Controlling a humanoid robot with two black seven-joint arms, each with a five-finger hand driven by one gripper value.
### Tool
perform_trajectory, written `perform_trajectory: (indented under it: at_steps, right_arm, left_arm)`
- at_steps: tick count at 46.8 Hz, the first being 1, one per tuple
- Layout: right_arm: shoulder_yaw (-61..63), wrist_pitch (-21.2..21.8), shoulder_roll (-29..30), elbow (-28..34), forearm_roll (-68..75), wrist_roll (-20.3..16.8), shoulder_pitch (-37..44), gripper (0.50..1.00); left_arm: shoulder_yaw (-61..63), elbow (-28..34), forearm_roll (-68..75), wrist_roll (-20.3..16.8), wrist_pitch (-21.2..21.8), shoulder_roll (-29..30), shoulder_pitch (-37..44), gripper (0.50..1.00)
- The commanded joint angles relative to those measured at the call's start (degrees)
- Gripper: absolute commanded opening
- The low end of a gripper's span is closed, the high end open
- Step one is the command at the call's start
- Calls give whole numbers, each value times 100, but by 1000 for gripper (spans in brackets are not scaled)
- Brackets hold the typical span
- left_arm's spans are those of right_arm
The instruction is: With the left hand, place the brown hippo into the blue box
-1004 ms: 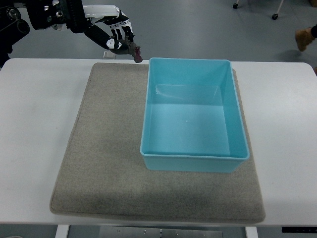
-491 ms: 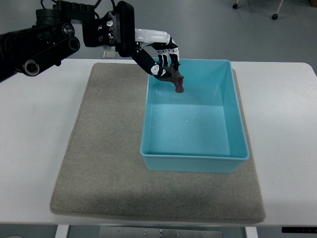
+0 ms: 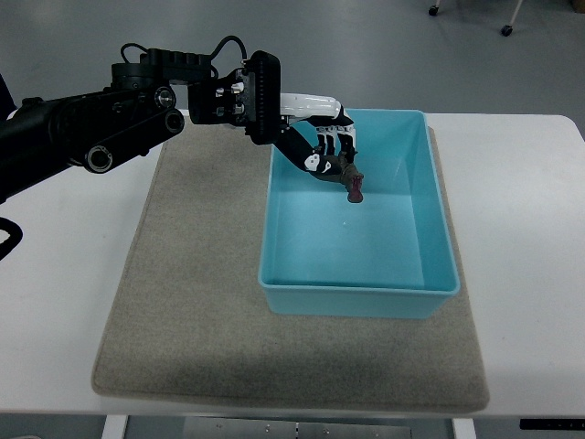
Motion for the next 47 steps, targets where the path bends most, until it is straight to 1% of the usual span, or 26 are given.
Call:
perform_trajectory:
  at_steps: [1, 2, 5, 6, 7, 9, 12, 13, 15, 17, 34, 40, 43, 47]
  right_arm:
    - [0, 1, 0, 0, 0, 0, -1, 936]
    - [0, 1, 0, 0, 0, 0, -1, 936]
    - [0, 1, 0, 0, 0, 0, -1, 936]
    - [0, 1, 0, 0, 0, 0, 8, 936]
    - [0, 1, 0, 0, 0, 0, -1, 936]
    - [0, 1, 0, 0, 0, 0, -1, 936]
    - [0, 1, 0, 0, 0, 0, -1, 936]
    - [0, 1, 0, 0, 0, 0, -1, 936]
    - [0, 1, 0, 0, 0, 0, -1, 936]
    - [0, 1, 0, 0, 0, 0, -1, 936]
    - [0, 1, 0, 0, 0, 0, 8, 936]
    - [0, 1, 0, 0, 0, 0, -1, 936]
    - [0, 1, 0, 0, 0, 0, -1, 936]
    - [0, 1, 0, 0, 0, 0, -1, 936]
  left_arm:
    - [0, -22, -17, -1, -3, 0, 10, 546]
    - [-9, -22, -17, -1, 6, 0, 10, 584]
    - [-9, -22, -122, -1, 14, 0, 10, 769]
    - [-9, -22, -132, -9, 14, 0, 10, 812]
    - [-9, -30, -140, -10, 14, 0, 10, 842]
    - [-9, -39, -149, -10, 14, 0, 2, 872]
    - [-18, -39, -158, -10, 14, 0, -16, 945]
    - [-18, -39, -158, -10, 14, 0, -25, 962]
    - [-26, -39, -193, -10, 14, 8, -33, 966]
    - [-26, -30, -289, -10, 14, 8, -33, 996]
    - [-53, 110, -2477, -10, 14, 254, -34, 999]
    - [-70, 154, -3198, -1, -38, 438, 72, 999]
    - [-53, 189, -3690, -1, -65, 570, 186, 999]
    - [-70, 277, -4419, -1, -73, 606, 344, 999]
